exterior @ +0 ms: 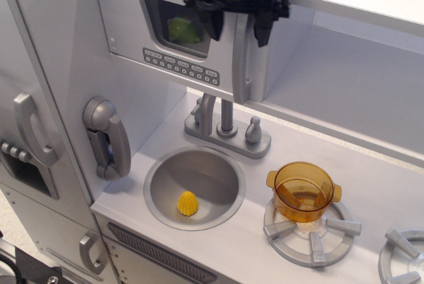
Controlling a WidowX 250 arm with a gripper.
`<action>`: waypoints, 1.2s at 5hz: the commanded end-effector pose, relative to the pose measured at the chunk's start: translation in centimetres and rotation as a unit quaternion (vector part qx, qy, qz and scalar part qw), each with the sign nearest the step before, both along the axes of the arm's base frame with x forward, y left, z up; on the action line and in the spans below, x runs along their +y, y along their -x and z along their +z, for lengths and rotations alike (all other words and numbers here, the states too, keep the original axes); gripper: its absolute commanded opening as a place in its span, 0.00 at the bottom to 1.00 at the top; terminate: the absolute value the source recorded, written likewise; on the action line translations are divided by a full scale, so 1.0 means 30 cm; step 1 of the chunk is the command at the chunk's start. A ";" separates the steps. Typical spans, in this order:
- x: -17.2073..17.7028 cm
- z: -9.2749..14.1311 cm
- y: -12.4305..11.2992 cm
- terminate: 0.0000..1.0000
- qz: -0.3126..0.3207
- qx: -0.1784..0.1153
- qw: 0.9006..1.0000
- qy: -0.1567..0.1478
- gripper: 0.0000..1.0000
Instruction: Open microwave
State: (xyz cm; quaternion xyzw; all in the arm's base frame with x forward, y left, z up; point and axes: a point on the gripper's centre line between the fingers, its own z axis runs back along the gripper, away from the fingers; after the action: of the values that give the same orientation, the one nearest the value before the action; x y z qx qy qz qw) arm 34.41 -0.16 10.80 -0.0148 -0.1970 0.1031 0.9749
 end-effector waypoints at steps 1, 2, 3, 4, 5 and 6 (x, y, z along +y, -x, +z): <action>-0.002 0.033 0.038 0.00 -0.032 -0.005 0.999 -0.003 0.00; 0.026 0.029 0.089 0.00 -0.036 0.025 0.999 0.005 0.00; 0.051 0.022 0.144 0.00 -0.053 0.046 0.998 0.001 0.00; 0.076 0.040 0.196 0.00 -0.077 0.079 0.994 -0.008 1.00; 0.088 0.074 0.249 0.00 -0.103 0.107 0.989 -0.012 1.00; 0.050 0.073 0.305 0.00 -0.143 0.129 0.981 -0.013 1.00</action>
State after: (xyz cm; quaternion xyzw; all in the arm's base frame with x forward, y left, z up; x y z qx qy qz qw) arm 25.32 1.00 11.49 -0.0226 -0.0460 -0.0349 0.9981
